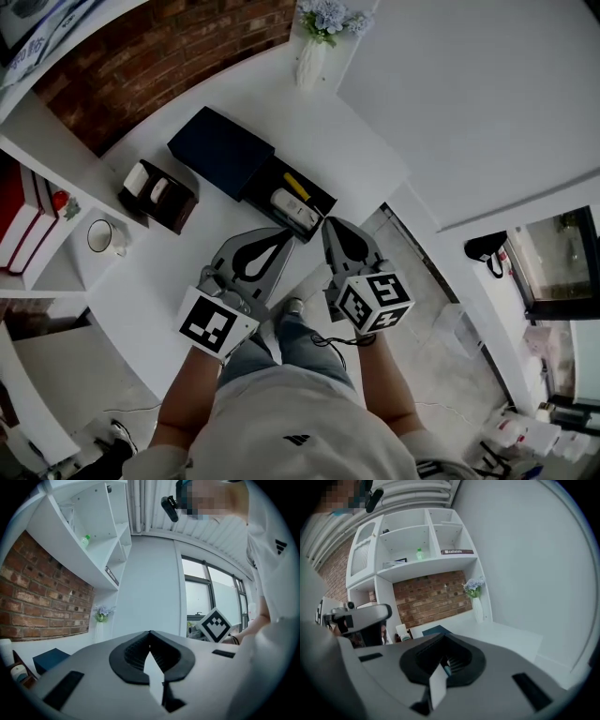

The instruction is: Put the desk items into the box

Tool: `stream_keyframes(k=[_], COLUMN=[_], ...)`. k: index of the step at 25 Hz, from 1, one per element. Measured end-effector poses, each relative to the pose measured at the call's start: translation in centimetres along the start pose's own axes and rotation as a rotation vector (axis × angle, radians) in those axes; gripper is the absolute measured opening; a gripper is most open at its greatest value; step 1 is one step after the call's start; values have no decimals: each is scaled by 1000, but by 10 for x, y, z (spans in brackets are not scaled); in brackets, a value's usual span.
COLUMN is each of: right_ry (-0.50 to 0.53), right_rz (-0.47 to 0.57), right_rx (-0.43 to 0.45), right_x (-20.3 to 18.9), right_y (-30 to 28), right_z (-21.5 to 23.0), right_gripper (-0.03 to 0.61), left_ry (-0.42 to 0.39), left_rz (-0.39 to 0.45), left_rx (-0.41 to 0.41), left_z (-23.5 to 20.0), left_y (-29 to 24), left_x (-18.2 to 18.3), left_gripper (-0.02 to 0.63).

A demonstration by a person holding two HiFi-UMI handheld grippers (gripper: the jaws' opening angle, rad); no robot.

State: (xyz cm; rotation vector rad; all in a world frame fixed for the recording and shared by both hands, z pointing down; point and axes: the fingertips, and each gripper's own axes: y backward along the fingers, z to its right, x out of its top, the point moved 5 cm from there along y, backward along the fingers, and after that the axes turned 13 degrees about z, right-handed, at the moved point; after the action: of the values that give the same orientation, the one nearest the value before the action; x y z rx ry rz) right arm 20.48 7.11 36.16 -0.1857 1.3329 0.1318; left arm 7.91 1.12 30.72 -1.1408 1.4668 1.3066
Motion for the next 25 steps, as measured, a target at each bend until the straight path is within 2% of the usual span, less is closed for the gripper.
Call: stream_keyframes(k=[6,13,25], right_ry=[-10,25,49], right_rz=[78,139,219], right_rx=[7,8,94], right_x=[24,43,58], right_y=[28,55,81], right_z=[-10,-21,-48], right_gripper=[8,8,8], left_ry=[4,10,5], left_rz=[-6,-8,-15], left_rx=[-83,-157,-186], left_z=[19,40,56], left_y=[-8,-16,-14], left_x=[0,0,1], left_gripper=[12,11,11])
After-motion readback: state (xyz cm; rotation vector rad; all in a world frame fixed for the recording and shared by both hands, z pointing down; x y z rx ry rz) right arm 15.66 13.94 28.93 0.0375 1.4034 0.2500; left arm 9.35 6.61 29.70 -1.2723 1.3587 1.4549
